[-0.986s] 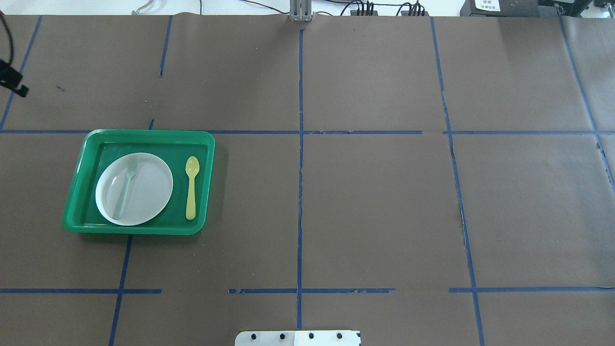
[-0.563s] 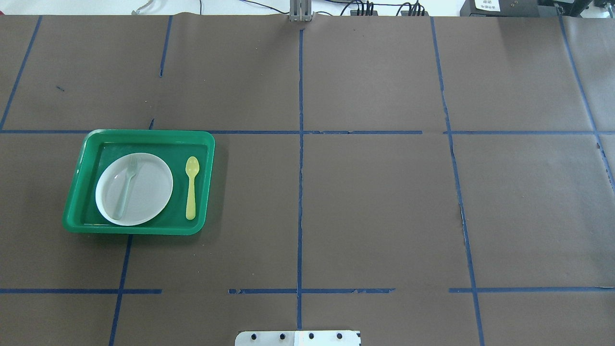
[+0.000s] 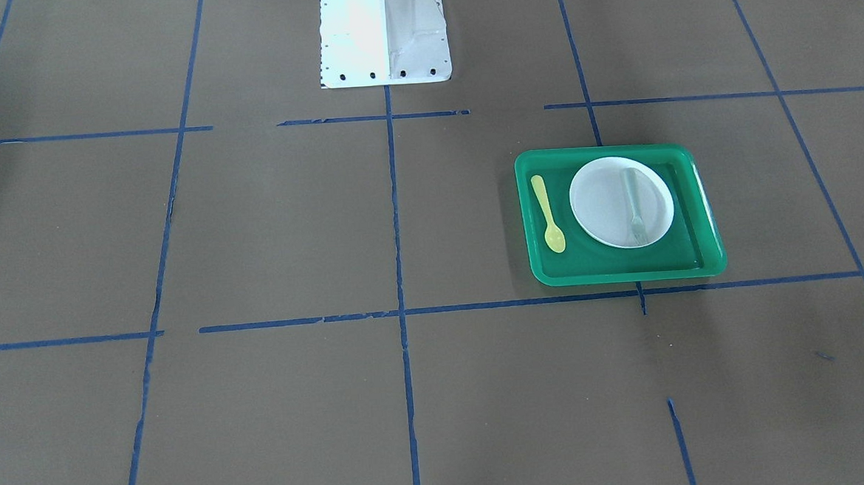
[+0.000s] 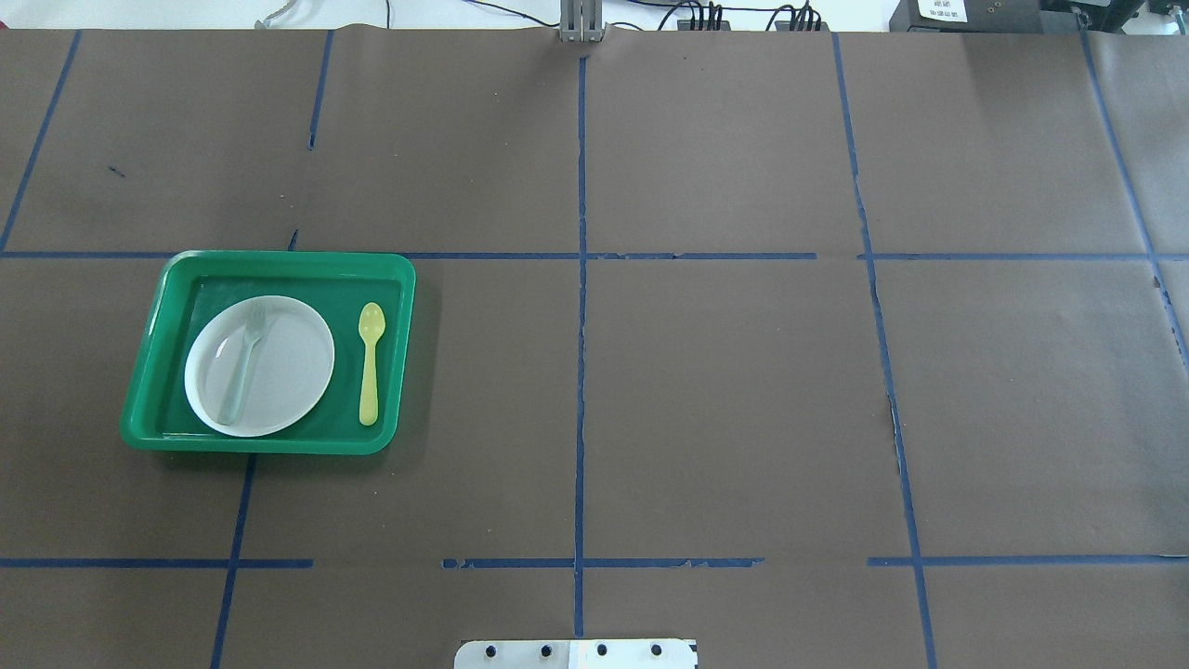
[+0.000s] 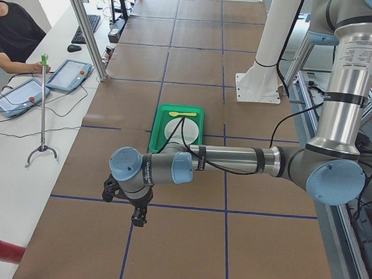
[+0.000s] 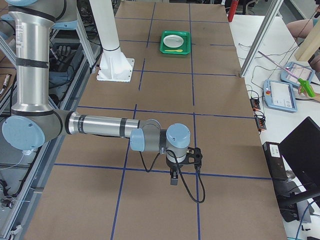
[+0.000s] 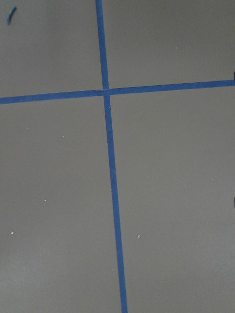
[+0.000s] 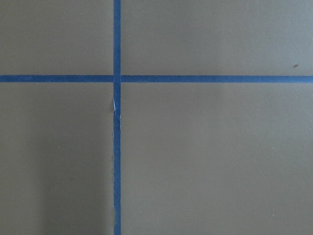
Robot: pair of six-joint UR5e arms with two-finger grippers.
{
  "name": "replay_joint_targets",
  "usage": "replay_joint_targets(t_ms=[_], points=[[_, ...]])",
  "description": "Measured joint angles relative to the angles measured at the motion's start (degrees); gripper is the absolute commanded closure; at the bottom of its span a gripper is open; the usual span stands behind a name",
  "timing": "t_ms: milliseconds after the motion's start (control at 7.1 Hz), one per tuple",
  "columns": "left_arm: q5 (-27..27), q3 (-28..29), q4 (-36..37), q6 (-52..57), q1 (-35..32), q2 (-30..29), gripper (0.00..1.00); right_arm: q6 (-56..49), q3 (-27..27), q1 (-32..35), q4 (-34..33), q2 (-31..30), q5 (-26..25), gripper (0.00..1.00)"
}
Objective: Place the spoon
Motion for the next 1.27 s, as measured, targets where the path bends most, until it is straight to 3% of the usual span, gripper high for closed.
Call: replay_joint_targets(t_ms=[423,1268], points=[[-0.5,-4.1,-0.6,0.3,-0.1,3.9,0.00,0.0,0.0,0.0,0.0,0.0,0.0,0.00],[-0.6,-6.5,0.1,0.3,-0.4,4.0,0.00,0.0,0.0,0.0,0.0,0.0,0.0,0.00]])
